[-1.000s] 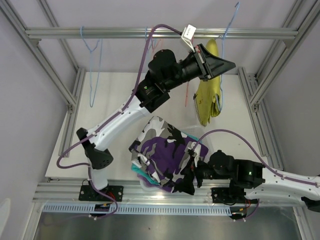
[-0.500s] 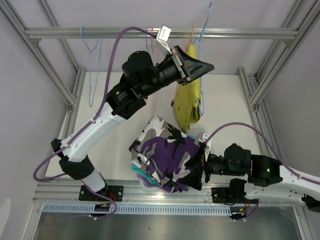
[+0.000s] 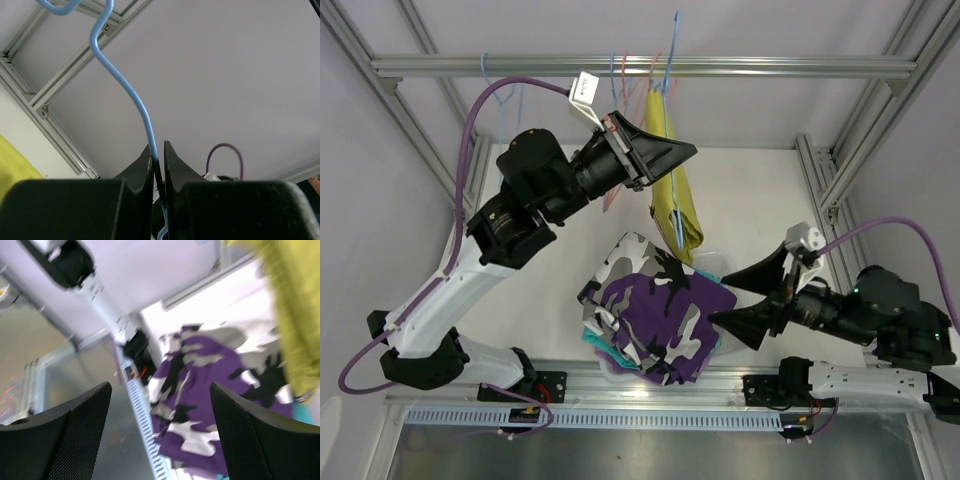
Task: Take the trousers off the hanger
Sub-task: Pick up the hanger from the clothesline, then remove the trousers from the hanger.
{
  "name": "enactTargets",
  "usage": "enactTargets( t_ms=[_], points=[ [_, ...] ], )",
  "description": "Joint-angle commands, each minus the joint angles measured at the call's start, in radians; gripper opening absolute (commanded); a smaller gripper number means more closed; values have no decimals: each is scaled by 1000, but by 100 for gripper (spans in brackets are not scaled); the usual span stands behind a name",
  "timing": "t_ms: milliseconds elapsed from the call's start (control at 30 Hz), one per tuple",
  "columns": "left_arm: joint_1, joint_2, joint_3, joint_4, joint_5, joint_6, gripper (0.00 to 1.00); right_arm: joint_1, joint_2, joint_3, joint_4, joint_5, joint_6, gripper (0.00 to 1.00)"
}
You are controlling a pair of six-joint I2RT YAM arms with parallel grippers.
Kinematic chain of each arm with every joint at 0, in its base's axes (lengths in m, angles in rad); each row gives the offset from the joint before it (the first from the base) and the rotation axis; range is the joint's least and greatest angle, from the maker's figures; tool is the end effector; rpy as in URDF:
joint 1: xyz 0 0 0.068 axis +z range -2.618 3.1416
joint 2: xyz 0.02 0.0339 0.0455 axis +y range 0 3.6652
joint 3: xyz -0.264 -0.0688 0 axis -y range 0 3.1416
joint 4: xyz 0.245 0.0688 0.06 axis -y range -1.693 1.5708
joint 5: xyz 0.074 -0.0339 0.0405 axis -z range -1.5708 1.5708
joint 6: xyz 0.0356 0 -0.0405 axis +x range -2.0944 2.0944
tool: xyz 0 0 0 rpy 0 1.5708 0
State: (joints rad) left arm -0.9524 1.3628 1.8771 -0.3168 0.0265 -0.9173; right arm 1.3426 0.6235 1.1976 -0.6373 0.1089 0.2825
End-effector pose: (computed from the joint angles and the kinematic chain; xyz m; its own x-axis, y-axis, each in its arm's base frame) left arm 0.1481 -0.2097 0.5661 -0.5895 -0.5405 -0.6003 0.5947 0.2125 -0.7754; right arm 0.0237 0.0848 0.4442 -0.2768 0.0331 -0.9604 -0.9024 0.3346 0.2716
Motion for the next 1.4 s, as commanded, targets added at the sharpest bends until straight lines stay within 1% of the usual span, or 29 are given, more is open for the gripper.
enactTargets(
  t_ms=[0,33,67,133,267,333,400,433,467,633,767,867,1000,1167,1367],
  points=[
    [-13,-88,-13,165,-54,110,0,6,24,66,-13,161,-86,84],
    [-16,-91,-18,162,-60,116,0,6,36,80,-10,187,-95,84],
    [-17,-93,-25,159,-65,130,0,6,62,83,7,252,-107,83],
    [-20,-100,-35,148,-68,152,0,7,88,79,37,313,-124,83],
    [-23,-108,-53,134,-76,184,0,6,151,4,166,452,-216,85],
    [-22,-116,-61,125,-80,204,0,6,163,-19,209,489,-265,86],
    [-22,-119,-68,111,-91,215,0,6,168,-53,277,517,-278,87],
    [-23,-125,-67,108,-92,221,0,6,168,-65,298,526,-323,88],
    [-23,-126,-70,102,-94,224,1,6,166,-75,341,534,-335,88],
    [-23,-133,-65,79,-89,235,0,4,194,-127,456,616,-413,89],
    [-23,-140,-81,71,-88,236,1,-19,223,-153,554,626,-460,90],
    [-23,-152,-113,81,-83,230,0,-51,251,-151,586,598,-456,90],
    [-22,-168,-137,84,-80,227,1,-69,289,-165,665,609,-482,90],
    [-22,-188,-165,87,-82,230,0,-125,352,-148,685,577,-467,91],
    [-23,-212,-197,87,-89,239,0,-172,415,-133,741,552,-493,91]
  ],
)
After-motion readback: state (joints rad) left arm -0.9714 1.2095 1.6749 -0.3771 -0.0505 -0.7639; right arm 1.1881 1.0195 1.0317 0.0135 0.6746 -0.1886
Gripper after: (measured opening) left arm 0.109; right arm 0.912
